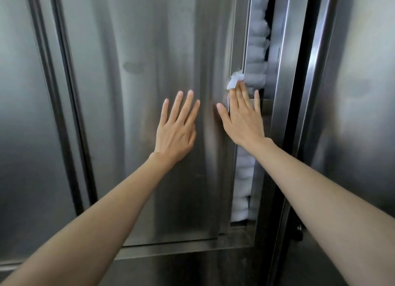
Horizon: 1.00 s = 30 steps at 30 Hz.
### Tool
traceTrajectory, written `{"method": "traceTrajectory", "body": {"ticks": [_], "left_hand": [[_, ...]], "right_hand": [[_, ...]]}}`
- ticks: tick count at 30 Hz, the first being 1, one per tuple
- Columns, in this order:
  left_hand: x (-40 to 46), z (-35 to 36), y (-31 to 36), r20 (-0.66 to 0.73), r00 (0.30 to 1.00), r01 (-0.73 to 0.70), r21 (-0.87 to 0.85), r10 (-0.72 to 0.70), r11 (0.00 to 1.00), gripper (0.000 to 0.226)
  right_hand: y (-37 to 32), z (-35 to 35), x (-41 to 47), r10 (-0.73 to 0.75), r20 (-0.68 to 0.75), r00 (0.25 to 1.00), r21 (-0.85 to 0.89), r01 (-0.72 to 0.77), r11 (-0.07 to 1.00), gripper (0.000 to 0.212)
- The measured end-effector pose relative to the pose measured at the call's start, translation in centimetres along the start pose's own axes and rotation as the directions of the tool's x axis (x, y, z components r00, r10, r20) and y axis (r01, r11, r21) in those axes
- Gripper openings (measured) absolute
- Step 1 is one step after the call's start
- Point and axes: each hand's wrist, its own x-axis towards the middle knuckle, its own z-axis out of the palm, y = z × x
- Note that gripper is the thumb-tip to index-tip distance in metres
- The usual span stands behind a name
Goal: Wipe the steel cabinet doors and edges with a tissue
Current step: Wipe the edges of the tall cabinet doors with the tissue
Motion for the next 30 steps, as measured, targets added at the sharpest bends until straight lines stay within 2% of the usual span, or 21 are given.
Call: {"method": "traceTrajectory", "body": {"ticks": [5, 10, 14, 17, 19, 22, 24, 30], "left_hand": [[-2.7, 2.1, 1.1, 0.009, 0.998, 0.064, 0.015, -0.064, 0.998, 0.063], [-2.8, 3.3, 1.1, -0.013, 0.997, 0.081, 0.051, -0.081, 0.995, 0.061], [-3.0, 3.5, 1.0, -0.061, 0.996, 0.070, 0.046, -0.067, 0.997, 0.062], [-3.1, 3.5, 0.9, -0.075, 0.995, 0.069, 0.050, -0.065, 0.996, 0.065], [-3.0, 3.3, 1.0, -0.081, 0.995, 0.069, 0.048, -0.065, 0.996, 0.064], [-3.0, 3.3, 1.0, -0.048, 0.996, 0.080, 0.032, -0.078, 0.996, 0.063], [-3.0, 3.5, 1.1, -0.037, 0.996, 0.080, 0.049, -0.078, 0.996, 0.062], [-2.9, 3.1, 1.0, -0.032, 0.997, 0.078, 0.065, -0.076, 0.995, 0.059]], "right_hand": [[0.0, 4.1, -4.6, -0.012, -0.030, 0.999, 0.010, 0.012, 1.000, 0.076], [-0.3, 8.2, -9.7, -0.006, 0.021, 1.000, -0.001, 0.006, 1.000, 0.076], [0.1, 4.2, -2.2, -0.005, -0.091, 0.996, 0.058, 0.010, 0.998, 0.074], [0.8, 2.6, 1.6, -0.015, -0.172, 0.985, 0.032, 0.020, 0.999, 0.073], [0.5, 5.0, -1.8, -0.013, -0.179, 0.984, 0.045, 0.022, 0.999, 0.073], [-0.6, 10.2, -12.2, 0.012, -0.029, 1.000, 0.059, -0.011, 0.998, 0.074], [-0.6, 11.6, -15.5, -0.007, -0.009, 1.000, 0.052, 0.007, 0.999, 0.073], [0.0, 7.1, -5.2, 0.019, -0.149, 0.989, 0.052, -0.011, 0.999, 0.072]]}}
